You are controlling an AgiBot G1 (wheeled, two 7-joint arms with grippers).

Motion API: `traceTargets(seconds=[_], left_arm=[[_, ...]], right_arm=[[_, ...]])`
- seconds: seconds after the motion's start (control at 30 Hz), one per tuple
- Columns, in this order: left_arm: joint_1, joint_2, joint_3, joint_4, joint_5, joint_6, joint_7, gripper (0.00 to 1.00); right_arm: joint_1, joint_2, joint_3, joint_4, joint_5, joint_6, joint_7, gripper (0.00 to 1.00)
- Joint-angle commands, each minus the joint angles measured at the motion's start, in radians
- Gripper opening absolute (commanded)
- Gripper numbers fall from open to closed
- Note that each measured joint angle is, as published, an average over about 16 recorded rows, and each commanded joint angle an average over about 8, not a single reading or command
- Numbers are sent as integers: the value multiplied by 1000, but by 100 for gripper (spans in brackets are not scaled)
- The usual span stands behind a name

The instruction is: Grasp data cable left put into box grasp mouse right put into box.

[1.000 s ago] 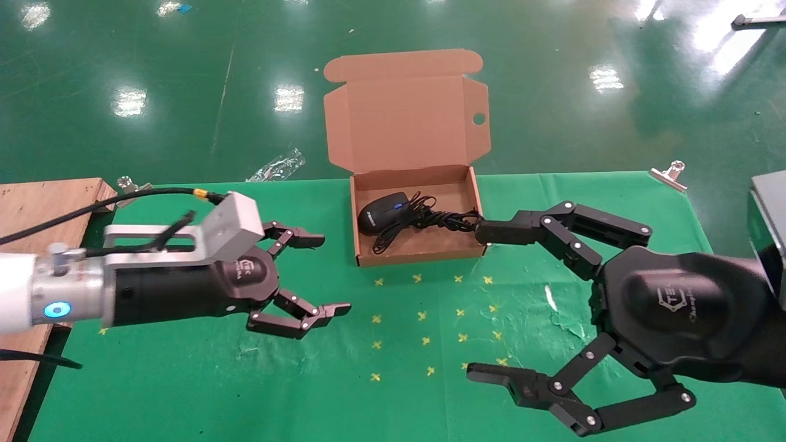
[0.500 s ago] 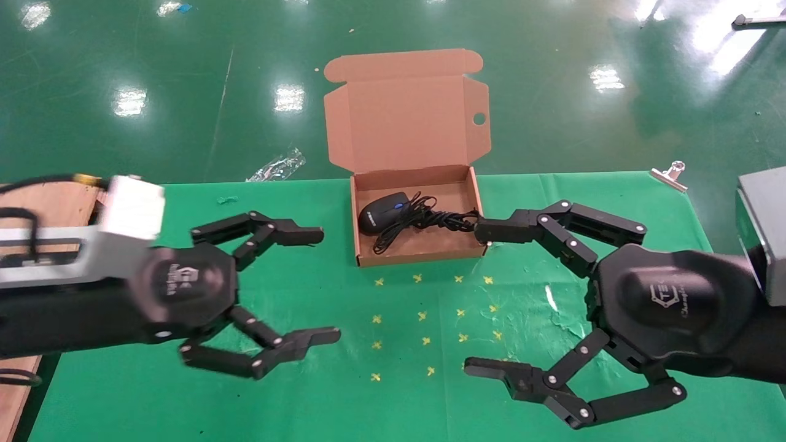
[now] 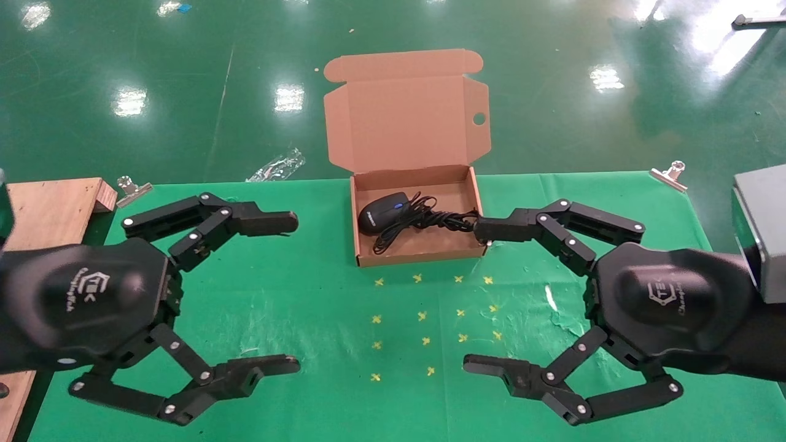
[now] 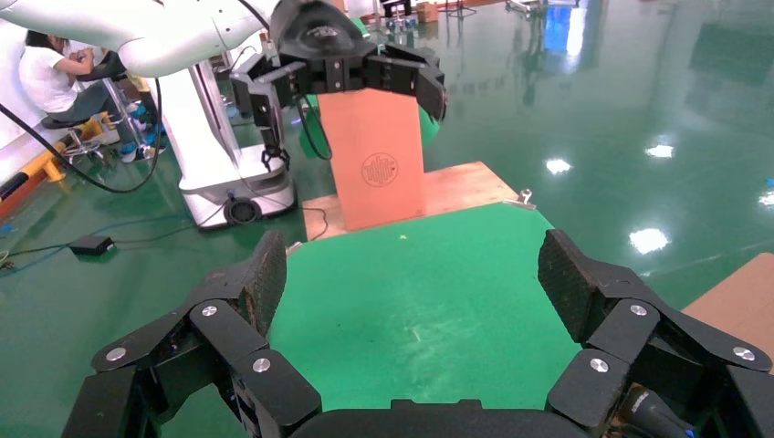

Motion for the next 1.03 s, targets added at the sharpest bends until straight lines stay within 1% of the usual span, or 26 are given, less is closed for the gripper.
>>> traceTargets(seconds=[0.03,0.4,1.03], left_arm=[[1,-1,-1,0,-2,1,-1,100],[-5,7,10,0,26,-13,-9,100],[-8,11,15,0,41,-21,-12,100]], right_arm=[[0,0,0,0,0,0,0,100],[1,-1,-1,-1,-1,1,0,100],[2,-2,-1,-2,-3,1,0,100]])
